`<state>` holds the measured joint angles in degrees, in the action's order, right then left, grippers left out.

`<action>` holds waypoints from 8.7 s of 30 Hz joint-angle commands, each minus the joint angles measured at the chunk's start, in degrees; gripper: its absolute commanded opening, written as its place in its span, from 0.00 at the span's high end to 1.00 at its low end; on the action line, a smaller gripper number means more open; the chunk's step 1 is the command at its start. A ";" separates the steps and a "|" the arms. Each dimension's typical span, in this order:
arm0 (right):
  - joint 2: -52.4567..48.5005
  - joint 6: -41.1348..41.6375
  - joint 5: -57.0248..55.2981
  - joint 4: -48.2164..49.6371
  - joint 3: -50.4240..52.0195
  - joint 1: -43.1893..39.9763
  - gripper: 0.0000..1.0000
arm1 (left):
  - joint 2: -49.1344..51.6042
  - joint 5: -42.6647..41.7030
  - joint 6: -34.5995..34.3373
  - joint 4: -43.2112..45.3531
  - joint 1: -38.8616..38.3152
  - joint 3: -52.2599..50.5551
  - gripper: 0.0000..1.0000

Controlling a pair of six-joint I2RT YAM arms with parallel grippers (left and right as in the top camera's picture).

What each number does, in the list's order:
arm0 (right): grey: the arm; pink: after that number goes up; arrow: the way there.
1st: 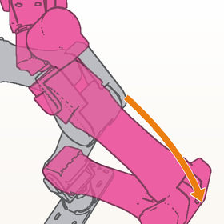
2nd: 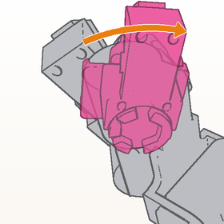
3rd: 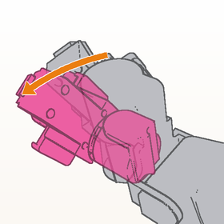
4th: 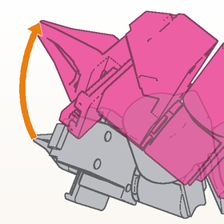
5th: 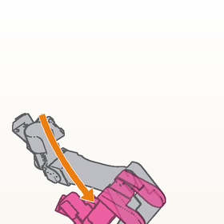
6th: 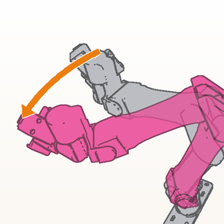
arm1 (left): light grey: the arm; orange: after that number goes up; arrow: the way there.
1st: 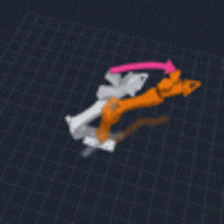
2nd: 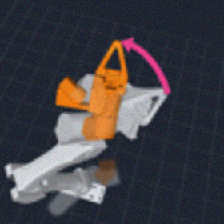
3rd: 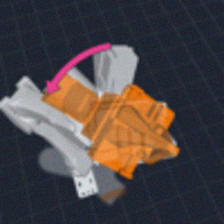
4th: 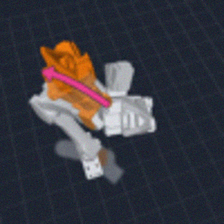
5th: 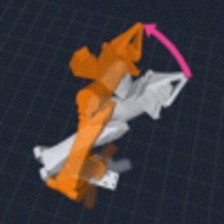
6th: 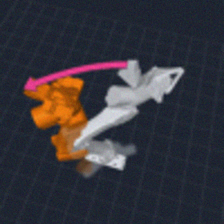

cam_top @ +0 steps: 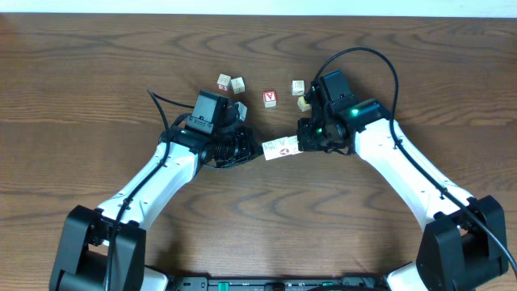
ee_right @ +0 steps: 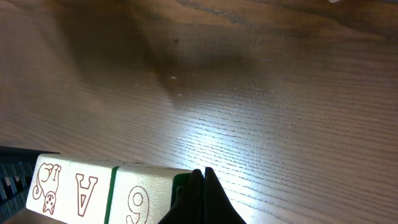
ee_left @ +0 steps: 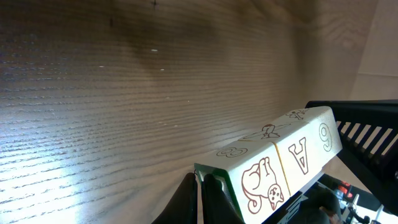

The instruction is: Lift 3 blocks

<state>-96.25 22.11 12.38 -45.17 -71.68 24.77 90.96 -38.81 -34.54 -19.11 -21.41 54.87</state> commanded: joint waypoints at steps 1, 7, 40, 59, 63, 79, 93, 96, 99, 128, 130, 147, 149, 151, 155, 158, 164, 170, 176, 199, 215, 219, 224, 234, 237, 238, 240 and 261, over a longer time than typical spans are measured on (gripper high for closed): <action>0.07 1.03 14.62 1.20 -0.52 5.03 0.99 | -1.42 -8.52 -0.07 2.08 -3.13 3.39 0.93; -0.90 1.03 14.25 1.22 -0.52 5.33 0.99 | -1.36 -8.07 -0.07 2.05 -3.30 3.39 0.93; -1.27 1.36 13.35 2.54 0.33 5.33 0.99 | 0.48 -5.53 -0.26 1.33 -3.32 3.37 0.92; -1.27 2.34 13.38 6.64 4.31 5.33 0.99 | 3.02 -5.53 -0.28 1.66 -3.43 3.37 0.93; -1.27 2.56 13.35 7.30 4.92 5.33 0.99 | 3.04 -5.51 -0.26 1.68 -3.43 3.37 0.93; -1.27 2.56 13.09 7.34 5.18 5.33 0.99 | 3.82 -5.09 -0.24 1.77 -4.44 2.58 0.93; -1.27 3.61 9.68 8.39 5.44 7.65 0.99 | 5.73 -4.04 -0.26 2.10 -4.83 2.58 0.93; -1.27 3.61 9.66 8.63 6.08 7.65 0.99 | 6.45 -4.07 -0.26 2.14 -5.07 2.58 0.93; -1.27 4.04 9.68 9.64 7.19 7.65 0.99 | 6.47 -4.04 -0.26 2.38 -5.09 2.58 0.93; -1.29 6.58 8.85 16.48 12.57 8.68 0.99 | 8.09 -1.84 -0.72 3.58 -7.45 2.58 0.92; -1.29 6.60 8.85 16.52 12.57 8.72 0.99 | 8.15 -1.84 -0.70 3.61 -7.45 2.58 0.93; -3.89 7.82 7.63 18.23 12.57 9.86 0.99 | 12.24 -1.66 -0.72 4.31 -7.45 2.58 0.93; -5.14 7.91 8.09 18.86 12.57 10.05 0.99 | 12.24 -1.64 -0.72 4.31 -7.45 2.58 0.93; -5.92 7.91 8.68 19.26 12.57 10.05 0.99 | 12.24 -1.64 -0.72 4.31 -7.45 2.58 0.93; -6.25 8.09 8.46 19.37 12.57 10.05 0.99 | 12.26 -1.62 -0.72 4.33 -7.45 2.58 0.93; -6.27 8.09 8.04 19.28 12.57 10.05 0.99 | 12.26 -1.22 -0.72 4.26 -7.45 2.58 0.93; -6.36 8.13 5.95 17.75 12.57 10.08 0.99 | 12.26 -0.96 -0.70 4.26 -7.45 2.58 0.93; -6.43 8.13 3.67 15.45 12.57 11.08 0.99 | 12.26 0.04 -0.72 4.28 -7.45 2.58 0.93; -6.43 8.74 2.32 15.58 12.57 11.80 0.99 | 12.26 0.92 -0.72 4.24 -7.45 2.58 0.93; -6.43 8.22 -3.13 11.85 12.55 8.76 0.99 | 12.22 11.56 0.00 -0.15 -7.43 2.75 0.93; -6.40 7.96 -4.85 9.55 12.26 6.73 0.99 | 7.37 21.86 1.46 -4.70 -7.39 2.93 0.93; -6.40 6.86 -4.90 8.02 11.65 5.18 0.99 | 5.79 23.54 1.53 -5.75 -7.39 2.93 0.93; -6.40 6.27 -7.26 4.70 10.25 3.54 0.99 | 4.66 25.77 1.70 -7.19 -7.28 3.26 0.93; -1.22 3.69 -9.31 -13.33 -1.49 -0.55 0.96 | -6.34 28.39 4.07 -20.81 -0.28 7.58 0.69; 5.14 2.43 -9.29 -17.84 -2.49 -0.31 0.71 | -13.11 28.39 4.11 -24.94 3.76 7.61 0.26; 8.33 2.23 -9.42 -20.39 -2.45 0.09 0.36 | -15.98 28.39 4.11 -26.69 5.55 7.61 0.25; 12.37 2.01 -9.42 -23.74 -2.45 0.68 0.09 | -19.39 28.39 4.11 -28.79 7.74 7.61 0.25; 51.25 5.70 -9.33 -36.94 -2.32 10.47 0.01 | -30.84 32.24 4.07 -38.10 13.62 7.58 0.24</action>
<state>-46.15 26.98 3.16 -82.04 -73.36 34.81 59.90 -7.33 -31.24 -56.99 -8.03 61.56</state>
